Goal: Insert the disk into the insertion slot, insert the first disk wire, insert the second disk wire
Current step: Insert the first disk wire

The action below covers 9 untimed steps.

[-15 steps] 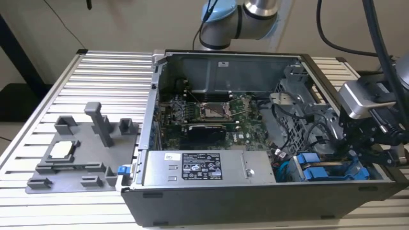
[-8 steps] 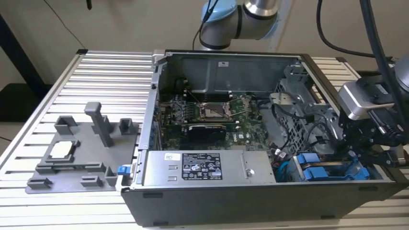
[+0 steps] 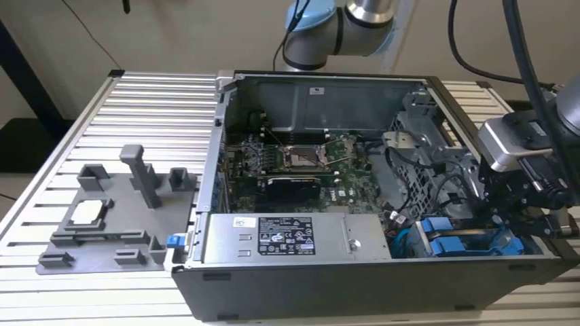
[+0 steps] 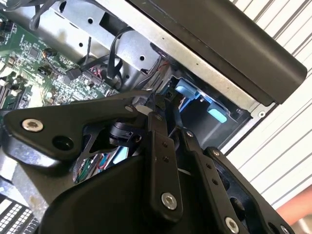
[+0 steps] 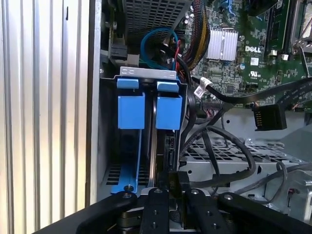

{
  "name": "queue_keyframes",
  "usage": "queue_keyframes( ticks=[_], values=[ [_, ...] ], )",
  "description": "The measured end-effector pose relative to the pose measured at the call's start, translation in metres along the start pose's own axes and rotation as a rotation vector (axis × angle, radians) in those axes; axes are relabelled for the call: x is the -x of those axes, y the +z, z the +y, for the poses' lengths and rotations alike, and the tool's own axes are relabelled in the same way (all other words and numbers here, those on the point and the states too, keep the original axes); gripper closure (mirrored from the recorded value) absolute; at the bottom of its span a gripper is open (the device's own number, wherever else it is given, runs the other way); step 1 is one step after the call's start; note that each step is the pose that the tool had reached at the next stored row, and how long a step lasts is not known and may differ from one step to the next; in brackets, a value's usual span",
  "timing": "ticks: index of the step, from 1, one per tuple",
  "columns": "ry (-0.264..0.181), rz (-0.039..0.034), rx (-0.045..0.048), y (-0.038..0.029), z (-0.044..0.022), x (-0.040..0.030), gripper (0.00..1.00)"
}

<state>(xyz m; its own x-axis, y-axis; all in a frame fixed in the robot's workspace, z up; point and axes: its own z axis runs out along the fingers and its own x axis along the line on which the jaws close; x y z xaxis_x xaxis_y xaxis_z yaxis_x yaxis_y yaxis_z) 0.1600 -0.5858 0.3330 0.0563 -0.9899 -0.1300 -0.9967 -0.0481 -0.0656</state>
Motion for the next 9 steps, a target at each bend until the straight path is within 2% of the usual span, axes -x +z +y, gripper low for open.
queue_keyframes(
  ticks=[2, 4, 5, 6, 9],
  values=[
    [0.002, -0.0025, 0.0016, 0.0017, 0.0002, -0.0002, 0.80],
    [0.003, -0.0019, 0.0013, 0.0014, 0.0002, -0.0002, 0.80],
    [0.003, -0.0008, 0.0013, 0.0001, 0.0001, 0.0000, 0.73],
    [0.003, -0.0015, 0.0013, -0.0013, 0.0000, 0.0002, 0.73],
    [0.003, -0.0010, 0.0013, -0.0107, -0.0007, 0.0014, 0.73]
  ],
)
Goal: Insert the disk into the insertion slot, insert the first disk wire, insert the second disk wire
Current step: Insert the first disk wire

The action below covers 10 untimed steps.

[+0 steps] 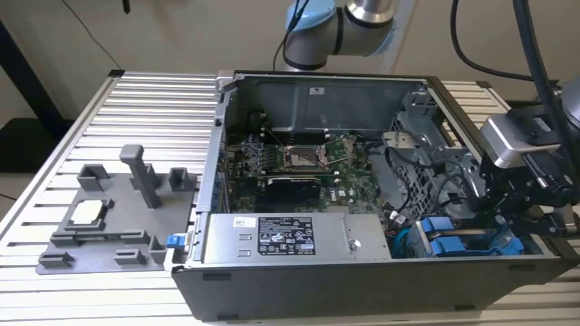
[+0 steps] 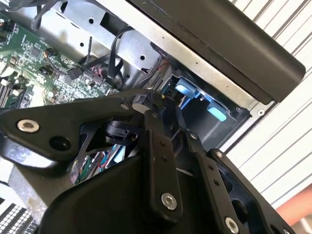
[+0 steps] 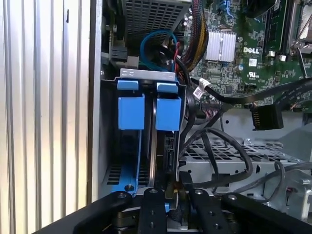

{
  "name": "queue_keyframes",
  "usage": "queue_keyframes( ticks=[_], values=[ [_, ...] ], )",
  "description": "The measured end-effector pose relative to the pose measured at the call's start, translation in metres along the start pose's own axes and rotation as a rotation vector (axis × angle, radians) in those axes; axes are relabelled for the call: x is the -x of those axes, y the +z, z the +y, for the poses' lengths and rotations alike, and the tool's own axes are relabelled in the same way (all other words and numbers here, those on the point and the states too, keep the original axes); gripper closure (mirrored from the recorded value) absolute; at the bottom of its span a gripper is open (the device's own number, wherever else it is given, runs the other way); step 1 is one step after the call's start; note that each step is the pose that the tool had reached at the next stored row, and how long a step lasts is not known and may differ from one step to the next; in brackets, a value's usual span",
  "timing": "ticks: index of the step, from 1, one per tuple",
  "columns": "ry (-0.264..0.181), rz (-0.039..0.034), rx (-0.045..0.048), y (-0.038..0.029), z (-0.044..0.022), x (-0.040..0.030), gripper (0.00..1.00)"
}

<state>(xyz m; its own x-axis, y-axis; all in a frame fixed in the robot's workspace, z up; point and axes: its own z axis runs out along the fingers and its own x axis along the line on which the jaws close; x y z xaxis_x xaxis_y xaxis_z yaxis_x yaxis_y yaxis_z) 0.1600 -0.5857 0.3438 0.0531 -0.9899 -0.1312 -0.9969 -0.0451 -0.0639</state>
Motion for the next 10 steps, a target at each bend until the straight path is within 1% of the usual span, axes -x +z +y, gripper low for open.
queue_keyframes(
  ticks=[10],
  values=[
    [0.000, -0.0002, 0.0000, -0.0389, -0.0010, 0.0058, 0.73]
  ],
)
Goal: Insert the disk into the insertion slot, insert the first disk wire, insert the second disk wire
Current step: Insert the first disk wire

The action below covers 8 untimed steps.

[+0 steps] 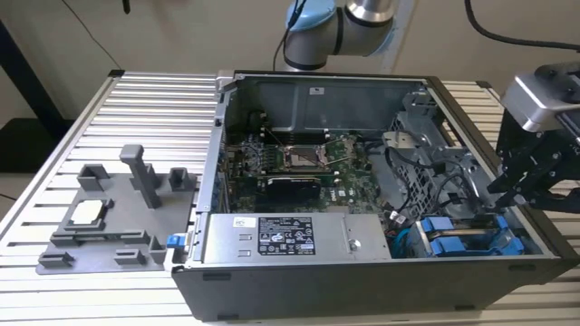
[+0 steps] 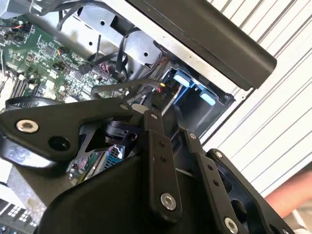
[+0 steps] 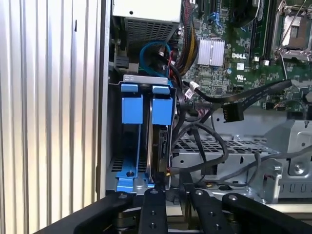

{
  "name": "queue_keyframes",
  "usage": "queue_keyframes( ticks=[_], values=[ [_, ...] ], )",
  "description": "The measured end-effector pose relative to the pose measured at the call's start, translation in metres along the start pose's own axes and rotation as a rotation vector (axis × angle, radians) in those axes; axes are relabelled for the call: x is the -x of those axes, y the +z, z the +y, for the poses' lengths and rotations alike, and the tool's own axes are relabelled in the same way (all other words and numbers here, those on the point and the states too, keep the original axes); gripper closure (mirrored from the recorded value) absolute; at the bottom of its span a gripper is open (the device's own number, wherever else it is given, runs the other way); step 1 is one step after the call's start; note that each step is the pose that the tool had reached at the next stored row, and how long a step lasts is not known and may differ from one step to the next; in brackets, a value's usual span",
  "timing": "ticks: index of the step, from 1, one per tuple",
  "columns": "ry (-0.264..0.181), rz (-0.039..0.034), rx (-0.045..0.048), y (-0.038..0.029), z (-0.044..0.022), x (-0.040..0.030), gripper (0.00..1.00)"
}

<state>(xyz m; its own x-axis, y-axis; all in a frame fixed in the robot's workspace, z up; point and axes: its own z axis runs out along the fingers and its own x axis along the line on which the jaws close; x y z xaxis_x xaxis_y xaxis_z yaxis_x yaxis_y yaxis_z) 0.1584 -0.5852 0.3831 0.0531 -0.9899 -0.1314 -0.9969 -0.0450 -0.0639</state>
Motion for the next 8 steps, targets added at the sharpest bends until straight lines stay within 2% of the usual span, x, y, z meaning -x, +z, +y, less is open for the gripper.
queue_keyframes(
  ticks=[6, 8],
  values=[
    [0.000, 0.0001, 0.0001, -0.0258, 0.0007, 0.0047, 0.73],
    [0.000, 0.0003, 0.0001, -0.0316, 0.0006, 0.0061, 0.73]
  ],
)
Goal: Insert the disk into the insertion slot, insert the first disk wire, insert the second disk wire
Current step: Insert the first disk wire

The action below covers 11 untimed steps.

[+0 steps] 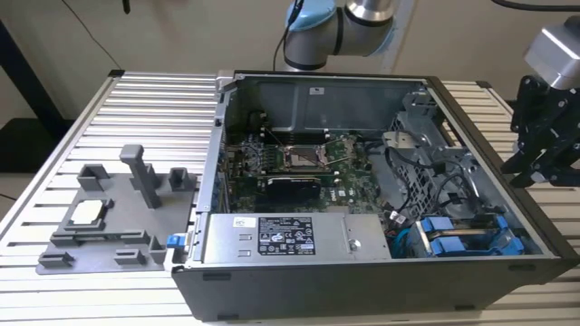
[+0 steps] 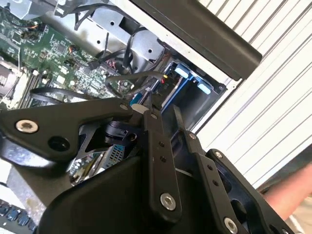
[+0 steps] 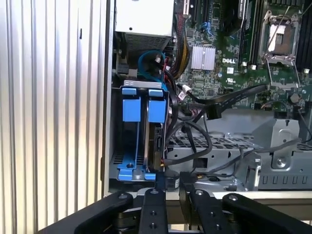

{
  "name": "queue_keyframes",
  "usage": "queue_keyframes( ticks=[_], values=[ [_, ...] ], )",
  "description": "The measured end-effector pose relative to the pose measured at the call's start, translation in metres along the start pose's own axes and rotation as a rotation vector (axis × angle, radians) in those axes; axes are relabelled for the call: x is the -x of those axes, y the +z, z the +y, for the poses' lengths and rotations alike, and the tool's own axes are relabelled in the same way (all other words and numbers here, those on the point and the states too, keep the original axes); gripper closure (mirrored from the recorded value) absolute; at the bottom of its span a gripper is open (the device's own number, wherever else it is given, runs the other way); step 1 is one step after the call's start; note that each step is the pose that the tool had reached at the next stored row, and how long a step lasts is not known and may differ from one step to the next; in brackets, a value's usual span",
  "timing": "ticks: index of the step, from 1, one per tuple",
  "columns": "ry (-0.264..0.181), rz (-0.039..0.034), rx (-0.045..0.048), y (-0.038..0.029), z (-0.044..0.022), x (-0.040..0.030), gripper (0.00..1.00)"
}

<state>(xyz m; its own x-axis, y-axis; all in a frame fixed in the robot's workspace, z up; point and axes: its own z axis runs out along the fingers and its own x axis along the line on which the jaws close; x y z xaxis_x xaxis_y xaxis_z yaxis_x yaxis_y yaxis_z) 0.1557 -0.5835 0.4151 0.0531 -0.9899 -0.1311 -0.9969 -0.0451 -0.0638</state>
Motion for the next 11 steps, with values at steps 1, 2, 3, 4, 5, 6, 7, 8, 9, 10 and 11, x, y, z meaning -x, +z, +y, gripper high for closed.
queue_keyframes(
  ticks=[1, 2, 3, 4, 5, 6, 7, 8, 9, 10, 11],
  values=[
    [0.000, -0.0004, 0.0000, 0.0000, 0.0000, 0.0000, 0.73],
    [0.000, -0.0004, 0.0000, 0.0000, 0.0001, 0.0000, 0.73],
    [0.000, -0.0004, 0.0000, 0.0000, 0.0001, 0.0000, 0.73],
    [0.000, -0.0003, 0.0001, 0.0000, 0.0001, 0.0001, 0.73],
    [0.000, 0.0000, 0.0001, 0.0002, 0.0000, 0.0014, 0.73],
    [-0.001, 0.0017, 0.0001, 0.0002, 0.0002, 0.0035, 0.73],
    [0.000, 0.0017, 0.0002, 0.0006, 0.0007, 0.0054, 0.73],
    [0.000, 0.0015, 0.0002, 0.0009, 0.0012, 0.0074, 0.73],
    [-0.001, 0.0017, 0.0002, 0.0010, 0.0021, 0.0095, 0.73],
    [0.000, 0.0016, 0.0002, 0.0012, 0.0048, 0.0114, 0.73],
    [-0.001, 0.0015, 0.0002, 0.0012, 0.0081, 0.0130, 0.73]
  ],
)
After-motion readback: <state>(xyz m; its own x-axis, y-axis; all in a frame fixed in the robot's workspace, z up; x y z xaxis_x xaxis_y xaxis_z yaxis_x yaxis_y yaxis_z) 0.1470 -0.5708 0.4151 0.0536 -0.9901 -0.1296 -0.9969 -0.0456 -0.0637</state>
